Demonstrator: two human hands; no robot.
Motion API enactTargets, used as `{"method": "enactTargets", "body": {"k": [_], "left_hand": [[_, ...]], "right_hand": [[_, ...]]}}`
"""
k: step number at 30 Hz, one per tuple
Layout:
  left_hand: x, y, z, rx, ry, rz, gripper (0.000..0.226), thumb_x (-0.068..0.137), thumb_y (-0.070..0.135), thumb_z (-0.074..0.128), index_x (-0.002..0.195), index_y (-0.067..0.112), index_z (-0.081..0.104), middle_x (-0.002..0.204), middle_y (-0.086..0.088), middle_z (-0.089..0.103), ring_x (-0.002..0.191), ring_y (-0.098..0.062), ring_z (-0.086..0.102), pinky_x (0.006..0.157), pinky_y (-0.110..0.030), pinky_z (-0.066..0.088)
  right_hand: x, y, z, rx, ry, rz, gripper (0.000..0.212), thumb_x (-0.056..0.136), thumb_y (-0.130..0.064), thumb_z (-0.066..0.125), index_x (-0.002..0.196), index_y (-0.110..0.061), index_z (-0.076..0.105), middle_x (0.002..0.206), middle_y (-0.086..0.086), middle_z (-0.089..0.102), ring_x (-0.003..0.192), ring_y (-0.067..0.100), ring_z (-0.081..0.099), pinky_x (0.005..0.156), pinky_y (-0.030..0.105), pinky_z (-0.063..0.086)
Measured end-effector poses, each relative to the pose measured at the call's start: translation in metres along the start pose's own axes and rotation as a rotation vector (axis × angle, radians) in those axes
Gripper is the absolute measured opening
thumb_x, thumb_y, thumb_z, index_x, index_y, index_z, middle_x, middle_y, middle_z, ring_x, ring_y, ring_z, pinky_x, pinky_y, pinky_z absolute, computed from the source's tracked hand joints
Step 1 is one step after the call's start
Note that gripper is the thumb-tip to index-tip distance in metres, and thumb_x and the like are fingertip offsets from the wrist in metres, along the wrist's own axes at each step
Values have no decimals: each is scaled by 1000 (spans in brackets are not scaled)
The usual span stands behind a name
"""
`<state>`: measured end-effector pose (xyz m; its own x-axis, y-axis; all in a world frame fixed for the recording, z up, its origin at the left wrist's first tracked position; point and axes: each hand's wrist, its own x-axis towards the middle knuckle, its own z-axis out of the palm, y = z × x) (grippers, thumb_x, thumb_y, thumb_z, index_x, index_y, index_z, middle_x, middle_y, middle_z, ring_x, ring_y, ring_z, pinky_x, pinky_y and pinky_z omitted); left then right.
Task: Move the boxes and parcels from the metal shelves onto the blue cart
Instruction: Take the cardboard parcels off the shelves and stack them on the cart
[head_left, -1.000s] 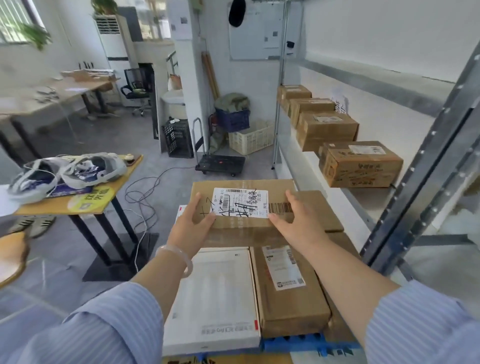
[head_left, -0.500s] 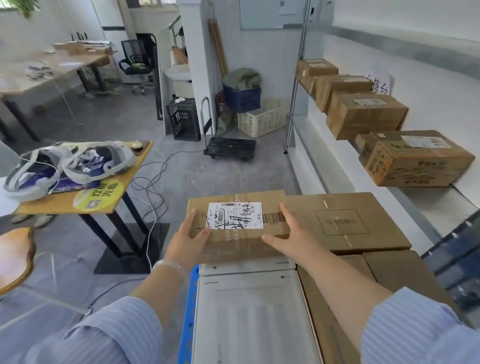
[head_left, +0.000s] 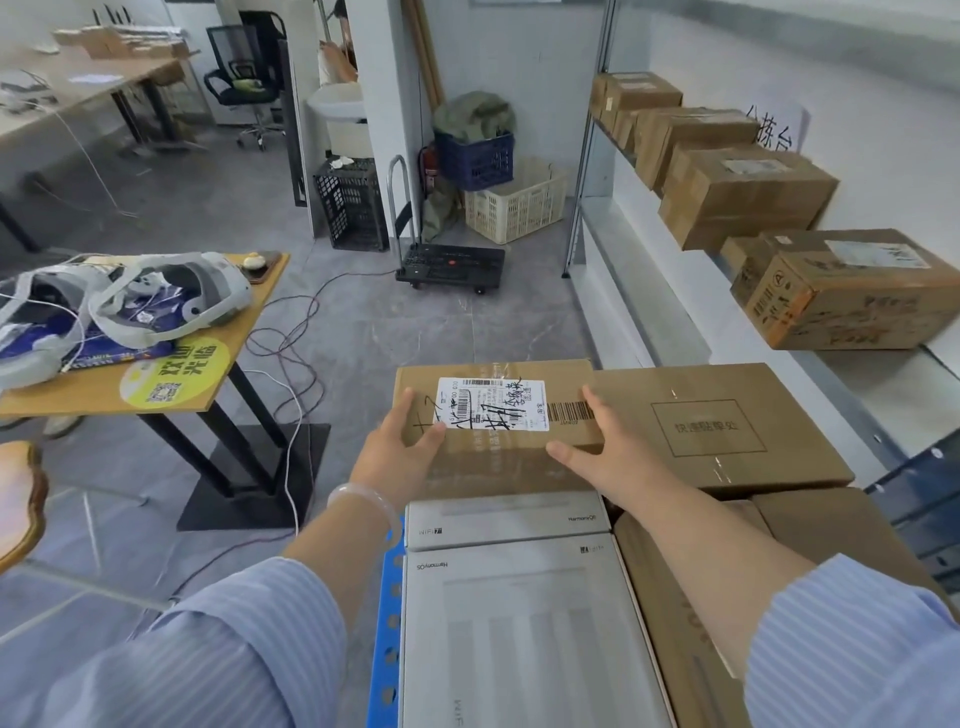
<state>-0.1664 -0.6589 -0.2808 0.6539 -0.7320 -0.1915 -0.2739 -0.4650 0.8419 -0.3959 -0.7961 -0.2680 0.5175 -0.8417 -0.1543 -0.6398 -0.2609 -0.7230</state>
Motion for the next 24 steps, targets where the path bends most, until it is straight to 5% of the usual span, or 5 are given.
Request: {"method": "enactTargets", "body": {"k": [8,12,20,24], "left_hand": [[0,1,-2,66,-13,-2,65,87,58,54,144,50,24,141,-3,42,116,-23,52,92,-38,48],[-11,15,-3,269,65,63,70,87,60,52,146,50,16,159,-6,12,142,-34,20,111,-52,28],[-51,55,57,611,90,517,73,86,64,48,148,47,14,161,2,6,147,-20,-1,117,-45,-1],[-86,74,104,691,-35,620,75,85,67,46,147,49,9,161,2,5,147,-19,-2,116,-46,-3]], "right_hand": [[-1,-2,-4,-45,-2,-1,96,76,-61,68,151,-42,12,159,-5,16,143,18,22,114,44,26],[-15,-1,-8,-54,76,-57,92,78,-59,68,152,-38,17,161,-8,11,145,10,15,114,35,21],[-80,20,-21,-257,155,-28,93,76,-68,63,150,-46,12,159,-21,1,145,11,16,112,38,27],[-125,49,-45,-416,201,-13,94,77,-72,57,151,-43,7,161,-11,-4,146,14,0,117,40,5]]}}
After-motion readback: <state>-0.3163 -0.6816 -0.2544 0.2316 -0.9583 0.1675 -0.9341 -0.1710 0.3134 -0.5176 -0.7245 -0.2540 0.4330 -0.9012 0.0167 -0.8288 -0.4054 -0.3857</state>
